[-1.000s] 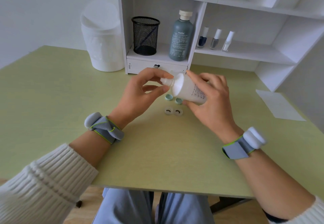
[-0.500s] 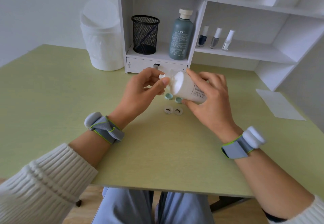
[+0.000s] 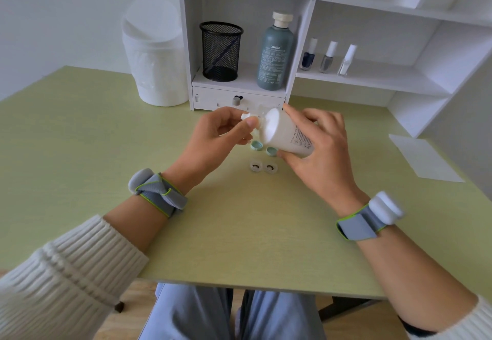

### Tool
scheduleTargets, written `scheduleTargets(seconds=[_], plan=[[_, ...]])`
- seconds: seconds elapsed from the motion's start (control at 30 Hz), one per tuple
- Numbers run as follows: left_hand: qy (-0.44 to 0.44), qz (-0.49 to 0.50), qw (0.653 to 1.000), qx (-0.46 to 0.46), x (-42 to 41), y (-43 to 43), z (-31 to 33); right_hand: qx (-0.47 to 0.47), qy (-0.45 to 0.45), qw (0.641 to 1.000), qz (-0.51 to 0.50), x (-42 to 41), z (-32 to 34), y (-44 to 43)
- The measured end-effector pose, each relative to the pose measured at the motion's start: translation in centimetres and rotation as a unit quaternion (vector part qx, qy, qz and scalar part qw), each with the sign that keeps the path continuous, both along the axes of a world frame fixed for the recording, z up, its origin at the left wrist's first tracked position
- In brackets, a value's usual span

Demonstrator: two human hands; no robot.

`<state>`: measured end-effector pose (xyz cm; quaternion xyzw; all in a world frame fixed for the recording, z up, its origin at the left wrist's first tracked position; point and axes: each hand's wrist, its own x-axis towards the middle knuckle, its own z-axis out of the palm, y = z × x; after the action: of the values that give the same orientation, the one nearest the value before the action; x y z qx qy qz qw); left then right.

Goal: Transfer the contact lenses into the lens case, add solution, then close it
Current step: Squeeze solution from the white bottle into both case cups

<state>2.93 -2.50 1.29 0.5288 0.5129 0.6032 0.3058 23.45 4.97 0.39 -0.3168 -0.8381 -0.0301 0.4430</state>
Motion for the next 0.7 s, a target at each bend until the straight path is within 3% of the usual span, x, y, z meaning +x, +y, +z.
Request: scheduleTargets(seconds=[0.4, 0.7], plan=[[0.01, 0.001, 0.999, -0.03, -0.07, 0.05, -0.1, 0.049, -0.035, 0.998, -0.014, 0.08, -0.08, -0.07], [0.077, -0.003, 0.996, 0.039, -0.09, -0.64, 0.4, -0.002, -0.002, 1.0, -0.001, -0.03, -0.21, 0.09]])
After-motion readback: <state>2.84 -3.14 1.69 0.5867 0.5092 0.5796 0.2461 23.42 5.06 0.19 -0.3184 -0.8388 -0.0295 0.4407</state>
